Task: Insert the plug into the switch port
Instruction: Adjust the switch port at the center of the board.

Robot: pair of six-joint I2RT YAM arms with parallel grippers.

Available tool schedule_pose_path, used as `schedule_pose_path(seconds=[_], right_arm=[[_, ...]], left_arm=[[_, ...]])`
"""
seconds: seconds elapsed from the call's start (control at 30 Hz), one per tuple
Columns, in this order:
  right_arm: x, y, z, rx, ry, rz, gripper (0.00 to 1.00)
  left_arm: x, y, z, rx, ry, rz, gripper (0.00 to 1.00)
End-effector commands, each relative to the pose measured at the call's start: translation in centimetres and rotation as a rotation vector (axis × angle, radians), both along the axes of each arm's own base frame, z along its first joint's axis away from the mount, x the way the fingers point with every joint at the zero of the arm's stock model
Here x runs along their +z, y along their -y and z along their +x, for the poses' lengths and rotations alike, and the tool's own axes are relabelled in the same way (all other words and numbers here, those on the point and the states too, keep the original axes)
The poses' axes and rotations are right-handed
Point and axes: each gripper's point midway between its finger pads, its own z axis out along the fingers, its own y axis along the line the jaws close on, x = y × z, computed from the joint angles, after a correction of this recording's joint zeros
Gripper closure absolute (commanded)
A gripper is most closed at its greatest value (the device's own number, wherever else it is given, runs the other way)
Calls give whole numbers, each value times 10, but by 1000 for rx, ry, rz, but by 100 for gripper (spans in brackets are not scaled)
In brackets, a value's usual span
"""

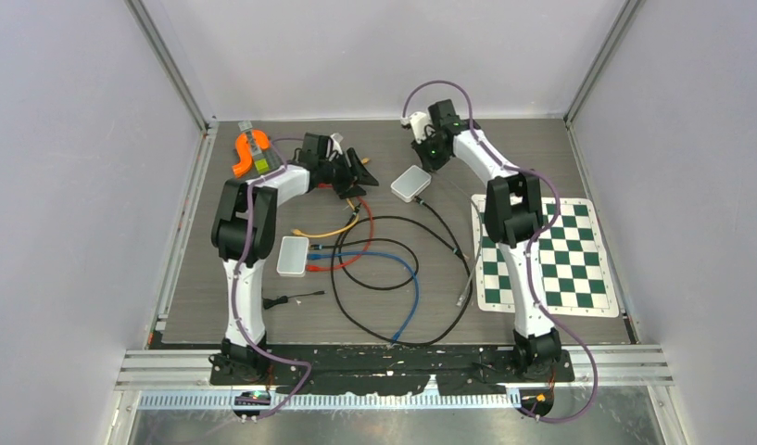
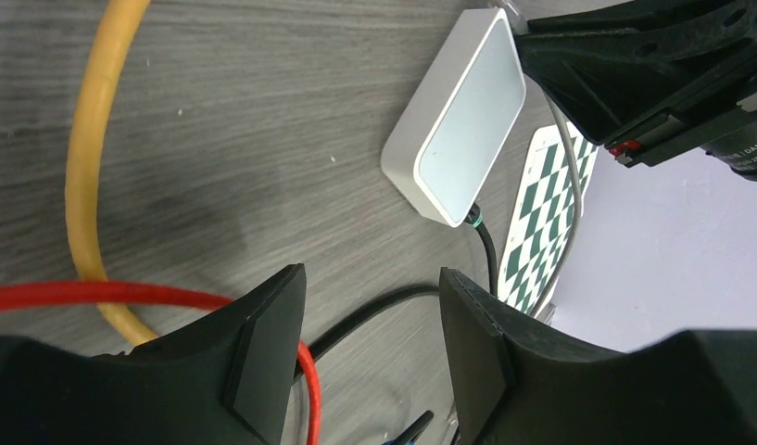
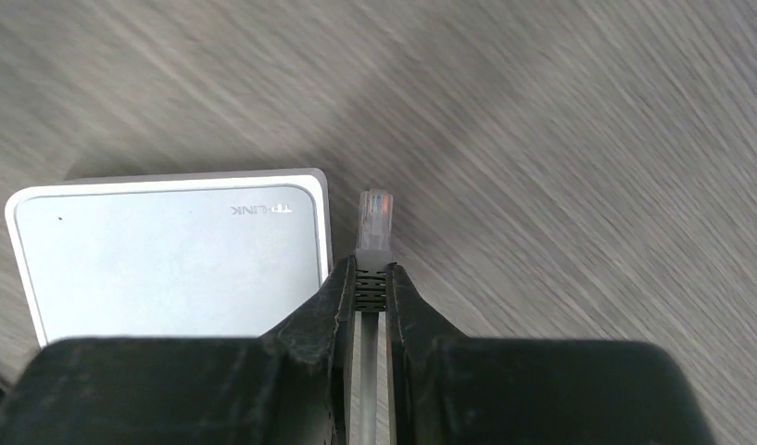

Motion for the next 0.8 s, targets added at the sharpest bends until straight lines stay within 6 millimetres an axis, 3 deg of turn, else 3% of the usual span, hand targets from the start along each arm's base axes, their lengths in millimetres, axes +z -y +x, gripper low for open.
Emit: schedule_pose_path(seconds=[0.0,0.07,0.2,0.43,0.57,0.6,0.63,0.67,0.77], right_arm=[[40,-42,-11,159,79,12,95],[44,-53,-17,186,76,40,95],[54,-58,-19,190,113,20,95],[84,-42,-21,136,213,-2,95],[99,-36,-34,144,238,13,95],[87,-35,-43,157,212,12,95],[93,-35,-45,164,230,21,95],[80,-33,-54,172,201,15,95],[78,-29,-59,146,217,26,95]], left_arm=[[27,-7,-11,-43,67,24,42],[25,-7,-12,-49,73,31,41],[25,-4,-12,-77,86,20,41],[24,4,-4,-113,89,1,41],[14,4,-2,-116,62,7,42],[11,5,-1,-118,58,5,42],[11,6,-1,-120,58,3,42],[12,6,1,-123,61,0,43],[13,7,4,-127,61,2,44]])
